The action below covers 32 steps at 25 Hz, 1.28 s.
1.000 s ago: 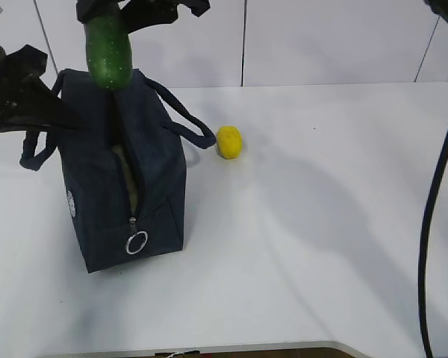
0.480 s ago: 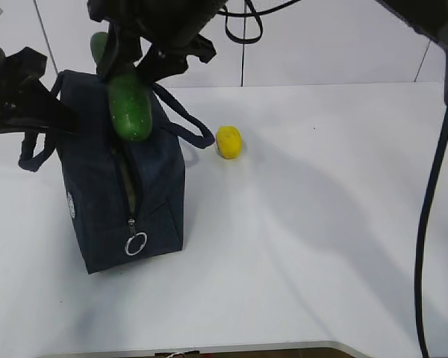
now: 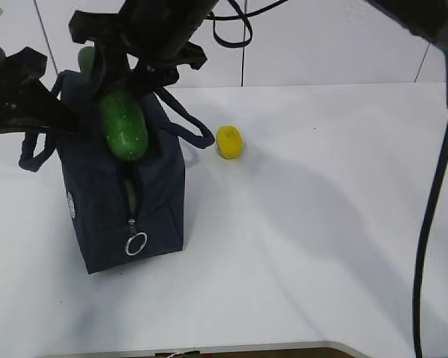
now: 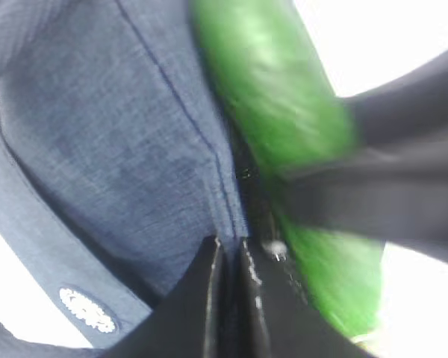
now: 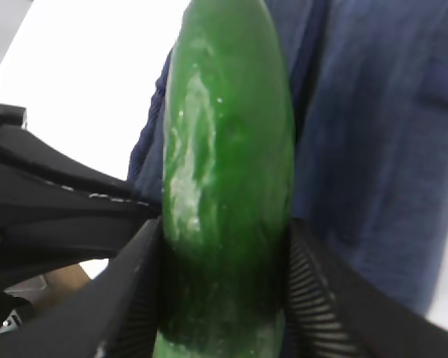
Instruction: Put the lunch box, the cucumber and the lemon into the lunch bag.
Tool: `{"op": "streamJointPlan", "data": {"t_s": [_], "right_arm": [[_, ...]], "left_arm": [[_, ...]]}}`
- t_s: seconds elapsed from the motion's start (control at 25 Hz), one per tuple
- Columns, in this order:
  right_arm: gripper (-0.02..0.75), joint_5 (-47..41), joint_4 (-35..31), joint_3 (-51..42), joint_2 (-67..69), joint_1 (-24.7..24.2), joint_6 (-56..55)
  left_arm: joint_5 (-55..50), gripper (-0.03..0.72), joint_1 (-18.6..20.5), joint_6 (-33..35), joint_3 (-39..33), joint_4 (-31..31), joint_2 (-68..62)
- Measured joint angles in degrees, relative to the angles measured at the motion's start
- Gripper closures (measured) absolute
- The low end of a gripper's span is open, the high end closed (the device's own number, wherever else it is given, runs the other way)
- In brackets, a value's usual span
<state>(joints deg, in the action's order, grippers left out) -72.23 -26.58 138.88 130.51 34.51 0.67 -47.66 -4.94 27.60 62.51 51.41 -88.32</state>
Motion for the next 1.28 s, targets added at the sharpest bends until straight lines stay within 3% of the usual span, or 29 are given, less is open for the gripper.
{"op": "streamJointPlan", "data": {"t_s": [0.32,0.68,1.0,1.28], "right_arm": [[0.383,0.23,5.86,-0.13,3.70,0.54,-4.08],[0.379,0.55,5.50,-0.13,7.19,0.64,-5.49],[0.255,0.55,5.16,0.79,7.19,0.64,-5.49],[0.243,0.55,5.16,4.54,7.19,0.64,-5.49]], "left_arm": [[0.00,0.691,0.00,0.00,0.00,0.57,0.00],[0.00,0.691,0.00,0.00,0.00,1.49,0.00],[0.00,0.691,0.00,0.02,0.00,1.49,0.00],[0.10,0.691,0.00,0.02,0.00,0.28,0.00]]}}
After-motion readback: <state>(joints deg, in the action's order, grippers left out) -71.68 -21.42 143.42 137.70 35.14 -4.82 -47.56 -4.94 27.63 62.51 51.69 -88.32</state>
